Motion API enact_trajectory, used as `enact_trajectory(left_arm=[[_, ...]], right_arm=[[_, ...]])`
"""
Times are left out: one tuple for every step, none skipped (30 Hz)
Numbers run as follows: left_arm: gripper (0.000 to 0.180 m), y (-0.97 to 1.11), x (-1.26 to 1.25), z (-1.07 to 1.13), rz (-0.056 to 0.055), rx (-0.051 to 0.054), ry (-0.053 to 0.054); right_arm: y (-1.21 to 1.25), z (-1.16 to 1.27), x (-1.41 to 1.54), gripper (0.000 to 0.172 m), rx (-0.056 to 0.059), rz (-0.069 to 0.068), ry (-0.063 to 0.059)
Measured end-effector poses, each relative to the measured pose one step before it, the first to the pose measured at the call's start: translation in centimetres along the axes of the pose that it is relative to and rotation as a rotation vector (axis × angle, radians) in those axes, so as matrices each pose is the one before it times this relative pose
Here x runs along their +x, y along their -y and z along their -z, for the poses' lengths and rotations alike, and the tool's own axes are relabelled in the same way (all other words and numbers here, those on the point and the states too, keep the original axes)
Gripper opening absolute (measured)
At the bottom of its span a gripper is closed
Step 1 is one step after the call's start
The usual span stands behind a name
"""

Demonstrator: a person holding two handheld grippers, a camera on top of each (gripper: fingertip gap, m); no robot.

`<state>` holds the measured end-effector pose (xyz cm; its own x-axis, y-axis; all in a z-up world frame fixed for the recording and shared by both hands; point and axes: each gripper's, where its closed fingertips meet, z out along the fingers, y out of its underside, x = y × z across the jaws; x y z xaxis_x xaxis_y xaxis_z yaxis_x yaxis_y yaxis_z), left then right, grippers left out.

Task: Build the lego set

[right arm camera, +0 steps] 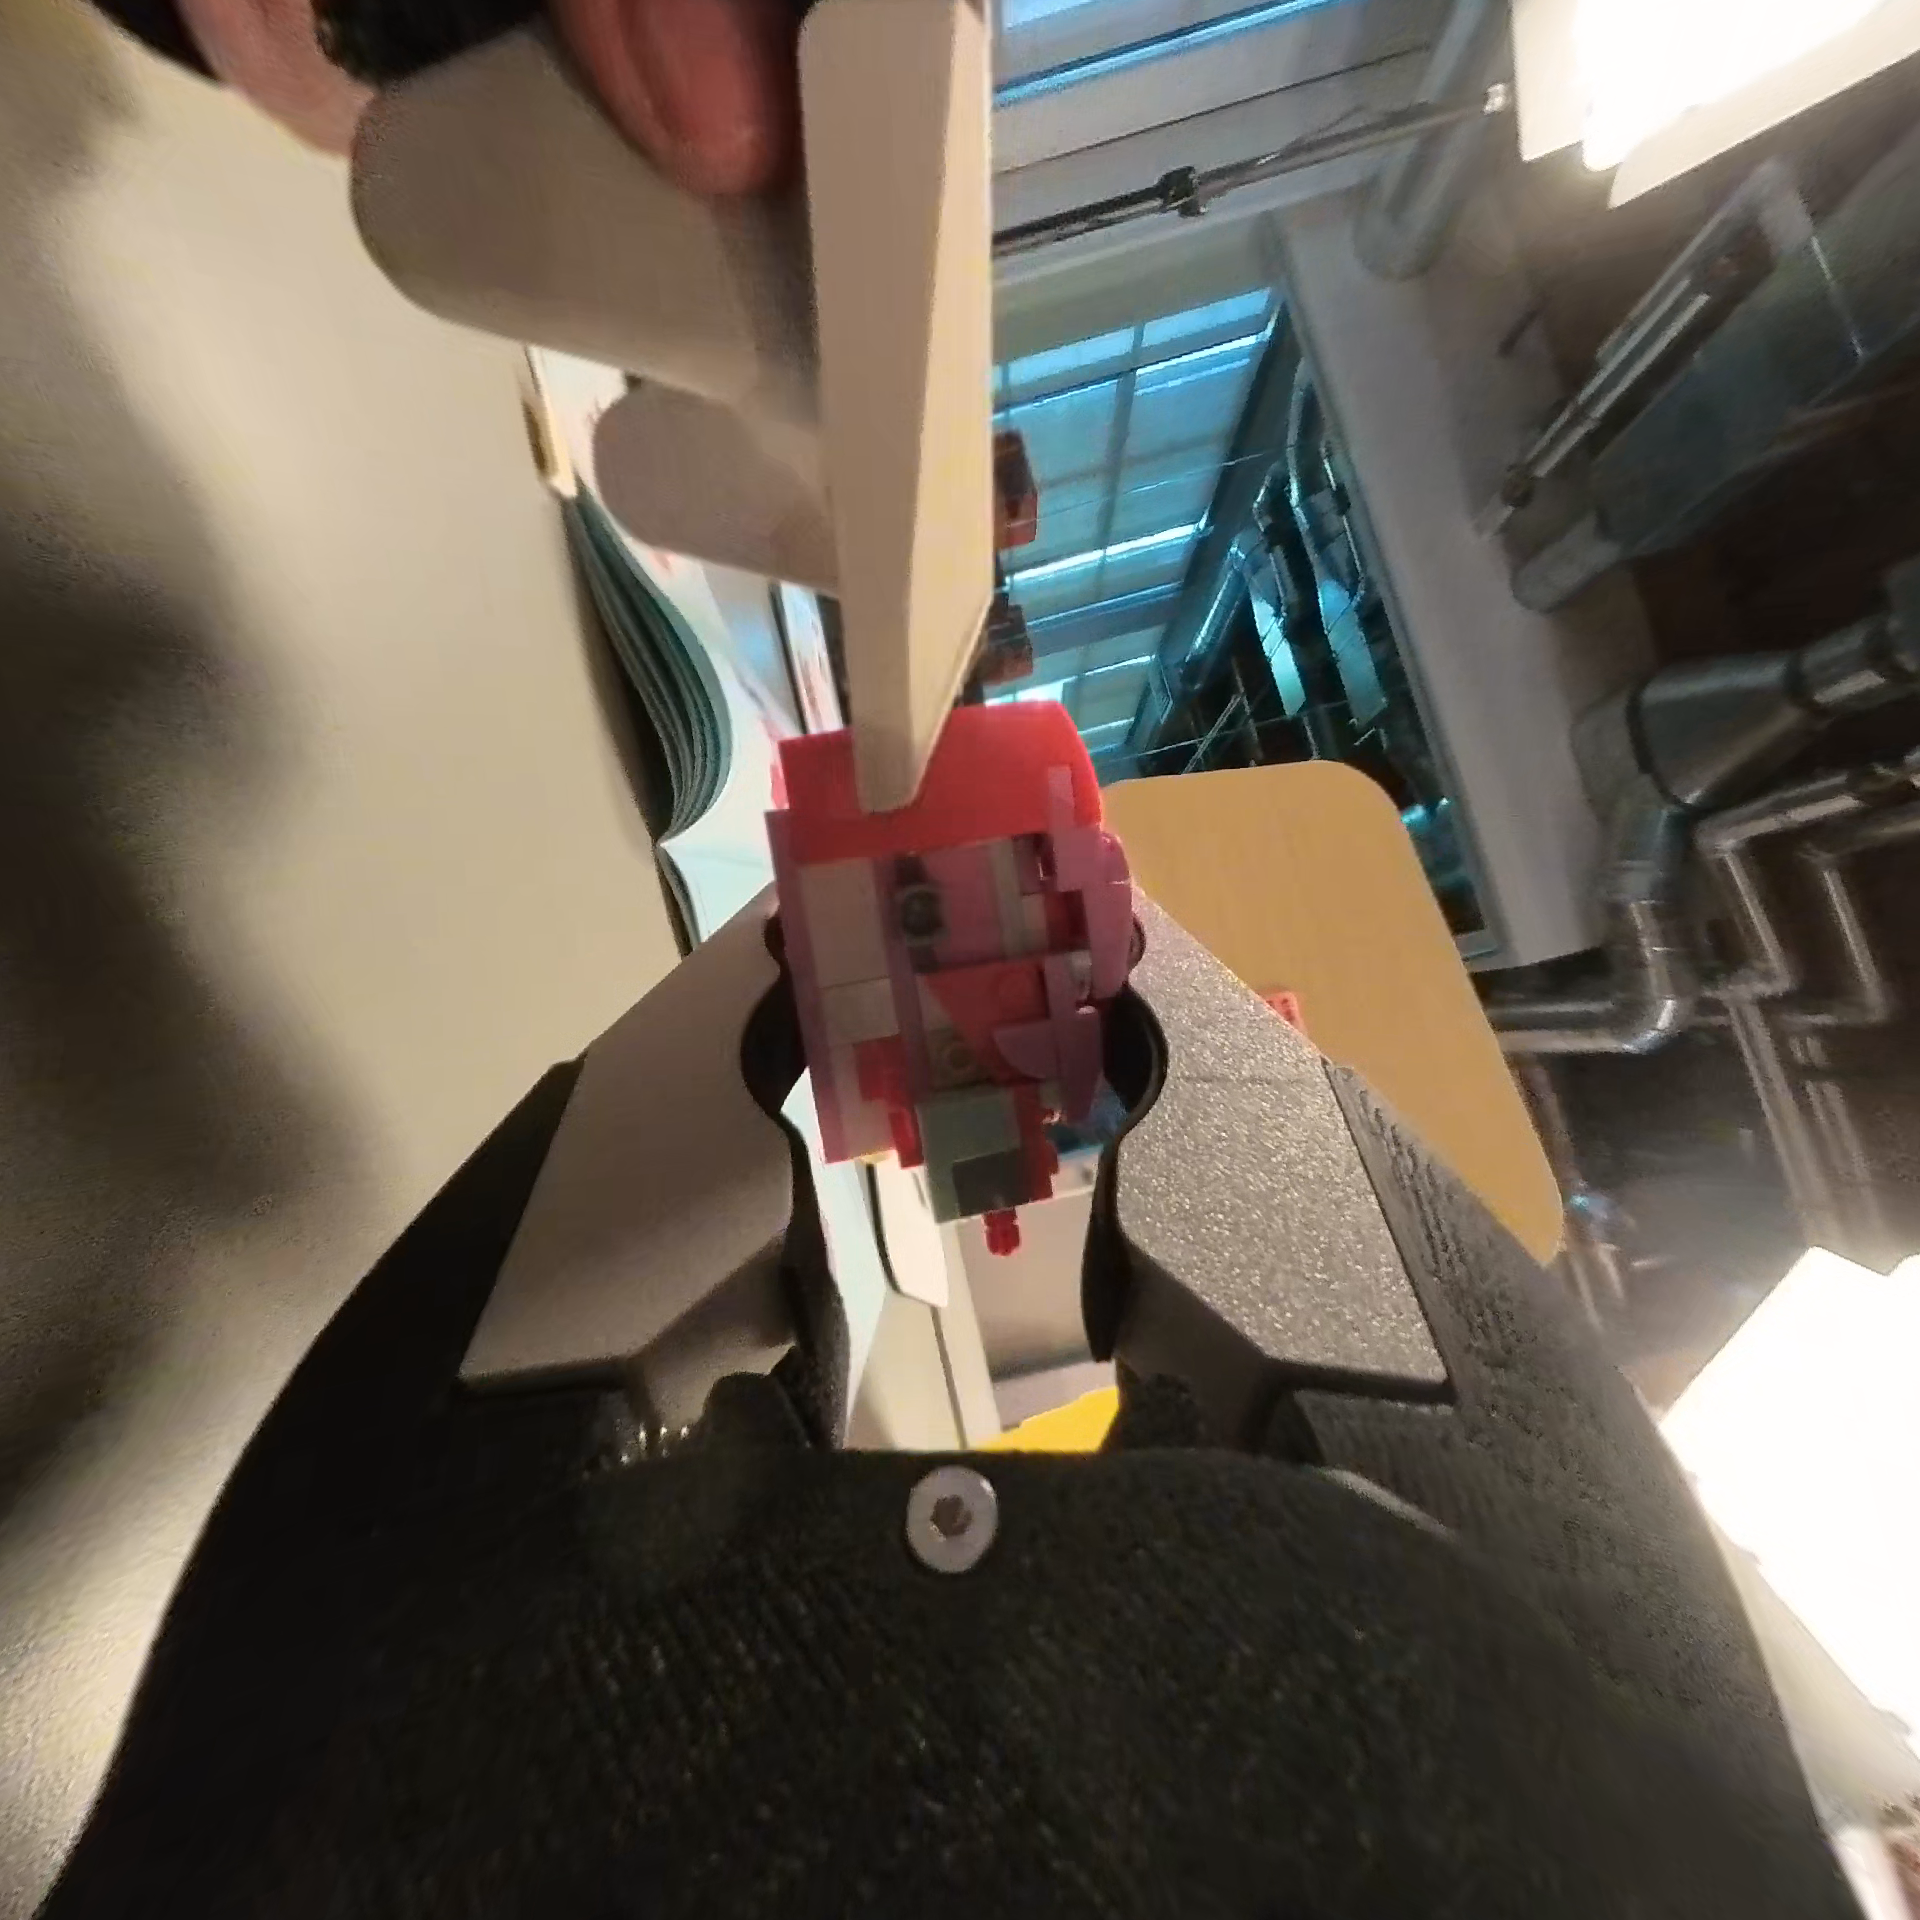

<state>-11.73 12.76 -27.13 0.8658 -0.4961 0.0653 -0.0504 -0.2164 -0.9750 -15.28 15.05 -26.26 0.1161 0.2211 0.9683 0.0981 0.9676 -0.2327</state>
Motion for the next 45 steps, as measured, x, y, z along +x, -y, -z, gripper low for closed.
enact_trajectory(left_arm=[[0.054, 0.245, 0.381, 0.049, 0.0493, 0.0207, -0.0443], [0.052, 0.143, 0.204, 0.001, 0.0453, 0.0123, -0.032], [0.051, 0.073, 0.128, -0.006, 0.0368, 0.0078, -0.0245], [0.048, 0.022, 0.203, -0.004, 0.0274, 0.0053, -0.0264], [0.046, 0.055, 0.147, -0.023, 0.0224, 0.0069, -0.0195], [0.041, 0.068, 0.091, -0.027, 0.0172, 0.0084, -0.0126], [0.039, 0.043, 0.056, -0.017, 0.0111, 0.0077, -0.0066], [0.038, 0.012, -0.12, -0.007, 0.0032, 0.005, 0.0081], [0.039, -0.012, -0.092, -0.027, 0.001, 0.0, 0.0081], [0.039, -0.027, -0.056, -0.021, 0.0033, -0.0049, 0.005], [0.038, -0.047, -0.039, -0.007, -0.0006, -0.0078, 0.0045], [0.038, -0.059, -0.029, 0.011, -0.0052, -0.0083, 0.005], [0.038, -0.064, -0.045, 0.021, -0.0069, -0.0073, 0.0068], [0.038, -0.082, -0.07, 0.0, -0.0055, -0.0079, 0.0077], [0.038, -0.073, -0.048, -0.01, -0.0041, -0.0069, 0.0057], [0.038, -0.053, -0.051, -0.012, -0.0027, -0.0045, 0.0046], [0.038, -0.012, -0.033, -0.007, -0.0014, -0.0022, 0.0034], [0.038, 0.001, -0.029, 0.0, -0.0009, -0.0014, 0.0022], [0.038, 0.001, -0.007, 0.026, 0.0028, -0.0012, -0.0006], [0.038, -0.014, -0.015, 0.02, 0.0063, -0.0012, -0.0022], [0.038, -0.015, -0.024, 0.002, 0.0098, 0.0001, -0.0024], [0.038, 0.008, -0.033, -0.021, 0.0101, 0.0039, -0.0018], [0.038, -0.024, -0.049, -0.038, 0.0054, 0.0024, 0.0007], [0.038, -0.017, -0.016, -0.042, 0.0051, 0.0017, -0.0002], [0.038, 0.019, 0.009, -0.045, 0.0105, 0.0042, -0.0022], [0.038, 0.079, -0.059, -0.009, 0.0103, 0.0073, 0.0013], [0.038, 0.067, -0.194, 0.062, 0.0052, 0.0057, 0.009], [0.038, 0.104, -0.235, 0.136, 0.0068, 0.0061, 0.0082], [0.038, 0.163, -0.223, 0.187, 0.0129, 0.0094, 0.0035], [0.038, 0.199, -0.13, 0.175, 0.0201, 0.0115, -0.0057], [0.038, 0.208, -0.081, 0.177, 0.0254, 0.0117, -0.011], [0.038, 0.169, -0.047, 0.15, 0.0254, 0.0098, -0.0134], [0.038, 0.098, -0.037, 0.118, 0.0228, 0.0058, -0.0147], [0.038, 0.08, 0.028, 0.087, 0.0207, 0.0049, -0.0174], [0.038, -0.013, 0.03, 0.049, 0.0186, -0.0002, -0.0151], [0.038, -0.056, -0.012, 0.028, 0.0093, -0.0028, -0.0087], [0.038, 0.01, 0.02, 0.034, 0.0076, 0.0006, -0.0085], [0.038, 0.057, 0.074, 0.04, 0.011, 0.003, -0.0109], [0.038, 0.118, 0.123, 0.049, 0.0163, 0.0074, -0.0157], [0.038, 0.125, 0.154, 0.06, 0.0217, 0.0105, -0.0213], [0.038, 0.139, 0.181, 0.053, 0.0264, 0.0122, -0.0252], [0.038, 0.12, 0.26, 0.061, 0.0272, 0.0107, -0.0318], [0.038, 0.124, 0.403, 0.012, 0.022, 0.0098, -0.0377], [0.039, 0.121, 0.446, -0.029, 0.0152, 0.0094, -0.0358], [0.039, 0.072, 0.477, -0.05, 0.0099, 0.0063, -0.0346]], right_arm=[[0.172, 0.062, 0.122, 0.055, 0.0068, -0.0095, -0.0015], [0.168, 0.035, 0.033, 0.055, 0.0065, -0.0038, 0.0001], [0.181, 0.007, -0.02, 0.055, 0.0058, -0.001, 0.0017], [0.158, -0.015, -0.065, 0.055, 0.004, 0.0013, 0.0021], [0.152, -0.031, -0.15, 0.055, 0.0031, 0.0044, 0.005], [0.103, -0.043, -0.175, 0.055, 0.0008, 0.0073, 0.0055], [-0.046, -0.065, -0.044, 0.055, -0.0057, 0.0064, -0.0022], [-0.096, -0.069, -0.016, 0.055, -0.0057, 0.0017, 0.0001], [-0.099, -0.037, -0.023, 0.055, -0.0039, -0.0003, 0.0018], [-0.078, -0.017, -0.006, 0.055, -0.0034, 0.0027, 0.0006], [-0.065, -0.016, -0.023, 0.054, -0.0045, 0.0044, 0.0014], [-0.035, -0.019, -0.028, 0.055, -0.0035, 0.0051, 0.0004], [-0.048, -0.028, -0.036, 0.054, -0.0036, 0.0061, 0.0009], [-0.078, -0.032, -0.054, 0.054, -0.0033, 0.0073, 0.0011], [-0.061, -0.021, -0.048, 0.054, -0.0024, 0.0048, 0.0017], [-0.055, -0.019, -0.033, 0.054, -0.0018, 0.0012, 0.0018], [-0.045, -0.012, -0.006, 0.054, -0.0025, 0.0014, -0.0003], [-0.012, -0.025, -0.002, 0.054, -0.0017, 0.0007, -0.0006], [0.019, -0.002, -0.042, 0.054, 0.0002, -0.0044, 0.0028], [0.033, -0.018, -0.117, 0.054, 0.0016, -0.0132, 0.0089], [-0.004, 0.006, -0.113, 0.054, -0.0005, -0.016, 0.0074], [-0.019, 0.0, -0.092, 0.054, 0.0001, -0.0163, 0.0047], [0.008, 0.008, -0.116, 0.055, 0.0051, -0.024, 0.0058], [0.034, 0.033, -0.103, 0.055, 0.0095, -0.0258, 0.0065], [0.039, 0.043, -0.065, 0.055, 0.0098, -0.0193, 0.0066], [-0.005, 0.048, -0.056, 0.055, 0.0066, -0.0161, 0.0068], [-0.031, 0.036, 0.027, 0.059, 0.0041, -0.0142, 0.0024], [0.023, 0.075, 0.128, 0.061, 0.0058, -0.0121, -0.0013], [0.024, 0.077, 0.152, 0.062, 0.0065, -0.0129, -0.0014], [-0.03, 0.074, 0.133, 0.062, 0.0041, -0.0132, -0.0011], [-0.115, 0.049, 0.159, 0.062, -0.0016, -0.0065, -0.0057], [-0.112, 0.053, 0.145, 0.059, -0.0011, 0.0051, -0.0072], [-0.03, 0.095, 0.019, 0.054, 0.0042, 0.0141, -0.0028], [0.036, 0.086, -0.066, 0.05, 0.0054, 0.0162, -0.0009], [0.019, 0.041, -0.071, 0.049, -0.0001, 0.009, 0.0016], [0.039, 0.01, -0.054, 0.05, 0.0012, -0.0037, 0.0046], [0.078, 0.02, -0.003, 0.05, 0.0072, -0.0115, 0.0037], [0.101, 0.054, 0.068, 0.05, 0.0104, -0.0151, 0.0009], [0.103, 0.091, 0.13, 0.051, 0.0126, -0.0226, 0.0008], [0.124, 0.1, 0.132, 0.051, 0.0159, -0.0338, 0.0058], [0.219, 0.161, 0.165, 0.055, 0.0229, -0.0414, 0.0084], [0.296, 0.194, 0.244, 0.06, 0.0272, -0.0465, 0.0077], [0.338, 0.217, 0.303, 0.063, 0.0279, -0.0447, 0.0048], [0.381, 0.243, 0.313, 0.065, 0.0279, -0.0373, 0.0026], [0.4, 0.246, 0.325, 0.066, 0.0266, -0.0263, -0.0037]])
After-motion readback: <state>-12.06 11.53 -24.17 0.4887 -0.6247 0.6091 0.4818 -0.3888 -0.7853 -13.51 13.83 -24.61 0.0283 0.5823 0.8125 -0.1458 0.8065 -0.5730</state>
